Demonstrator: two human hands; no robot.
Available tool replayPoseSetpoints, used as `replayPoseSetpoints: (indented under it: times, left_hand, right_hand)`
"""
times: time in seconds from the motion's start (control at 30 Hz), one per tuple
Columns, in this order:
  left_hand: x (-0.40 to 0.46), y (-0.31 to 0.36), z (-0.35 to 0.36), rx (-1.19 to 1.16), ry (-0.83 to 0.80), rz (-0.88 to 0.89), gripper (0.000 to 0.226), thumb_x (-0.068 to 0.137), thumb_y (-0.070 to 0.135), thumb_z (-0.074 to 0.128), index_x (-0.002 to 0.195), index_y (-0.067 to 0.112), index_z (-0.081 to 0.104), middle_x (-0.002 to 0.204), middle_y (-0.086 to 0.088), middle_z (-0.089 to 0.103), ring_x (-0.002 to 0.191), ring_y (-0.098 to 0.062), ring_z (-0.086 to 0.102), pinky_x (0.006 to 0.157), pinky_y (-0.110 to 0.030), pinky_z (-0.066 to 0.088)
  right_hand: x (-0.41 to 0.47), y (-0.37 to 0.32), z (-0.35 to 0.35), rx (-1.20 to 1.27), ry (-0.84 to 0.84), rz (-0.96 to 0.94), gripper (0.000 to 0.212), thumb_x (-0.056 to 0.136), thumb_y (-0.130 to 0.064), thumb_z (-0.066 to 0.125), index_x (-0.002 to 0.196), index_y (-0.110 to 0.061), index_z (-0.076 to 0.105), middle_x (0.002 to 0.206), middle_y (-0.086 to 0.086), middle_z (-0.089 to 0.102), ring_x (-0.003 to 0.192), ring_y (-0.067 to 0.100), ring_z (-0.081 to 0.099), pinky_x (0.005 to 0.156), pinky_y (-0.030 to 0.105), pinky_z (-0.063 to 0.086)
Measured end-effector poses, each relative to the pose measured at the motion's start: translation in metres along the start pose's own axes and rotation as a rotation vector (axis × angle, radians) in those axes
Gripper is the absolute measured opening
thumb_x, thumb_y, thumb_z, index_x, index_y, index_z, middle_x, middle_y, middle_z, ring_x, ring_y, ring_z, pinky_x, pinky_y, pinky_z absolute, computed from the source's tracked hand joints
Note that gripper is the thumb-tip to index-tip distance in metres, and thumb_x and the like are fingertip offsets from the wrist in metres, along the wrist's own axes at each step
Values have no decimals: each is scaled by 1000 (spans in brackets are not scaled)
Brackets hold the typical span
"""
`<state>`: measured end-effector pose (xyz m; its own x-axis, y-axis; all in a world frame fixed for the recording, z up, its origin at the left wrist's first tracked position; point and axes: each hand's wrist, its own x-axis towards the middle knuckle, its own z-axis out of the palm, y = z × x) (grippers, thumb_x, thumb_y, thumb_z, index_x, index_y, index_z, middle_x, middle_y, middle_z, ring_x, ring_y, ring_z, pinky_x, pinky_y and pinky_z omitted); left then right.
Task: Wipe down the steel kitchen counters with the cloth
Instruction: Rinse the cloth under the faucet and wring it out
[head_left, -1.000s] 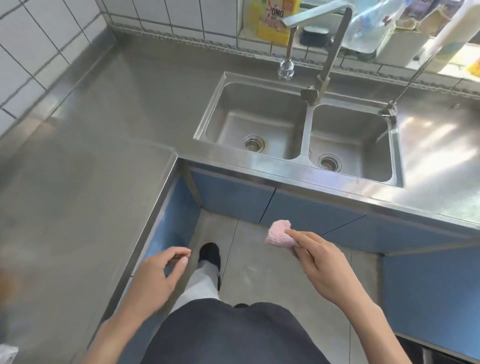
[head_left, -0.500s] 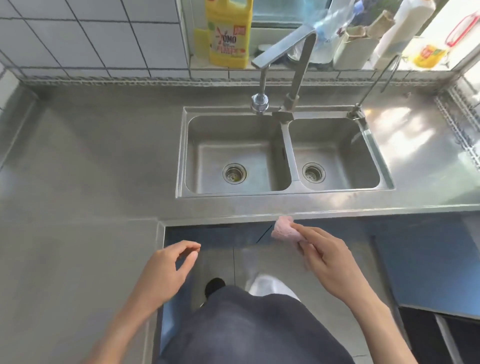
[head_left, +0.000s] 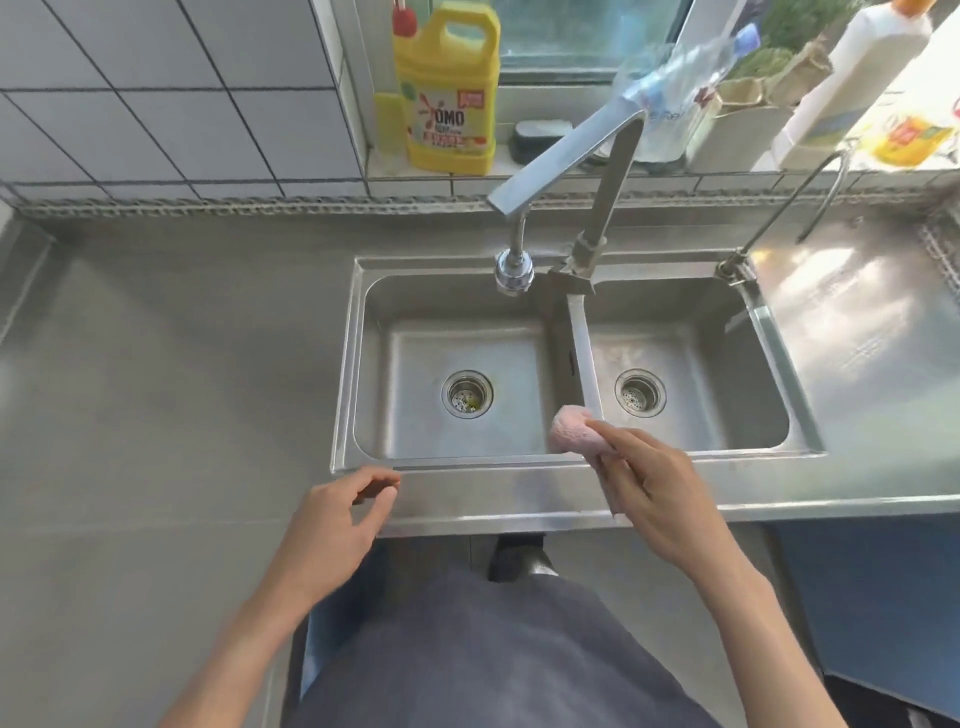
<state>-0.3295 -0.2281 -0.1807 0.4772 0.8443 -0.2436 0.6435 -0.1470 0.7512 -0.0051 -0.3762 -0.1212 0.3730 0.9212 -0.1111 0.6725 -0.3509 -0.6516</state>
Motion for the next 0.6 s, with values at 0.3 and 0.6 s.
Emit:
replayPoseSetpoints:
  times: [0.3,0.6]
  left_hand:
    - [67,54,29,8,22,-46,21,97,24,70,104,44,73,101,32,74,100,9,70,98,-19,53]
    - [152,88,55,-122,-189,-118,22,96,32,72,117,36,67,111,21,74,102,5,70,96,-20,54]
  right_hand:
    - [115,38,-15,-4,-177,-149,33,105,-17,54,137,-17,64,103,-1,70,95,25,65,79,33,46]
    - [179,35,21,79,-311,-181,26,105,-20,56,127,-20,70,68,-29,49,63,-1,48,66,20,39]
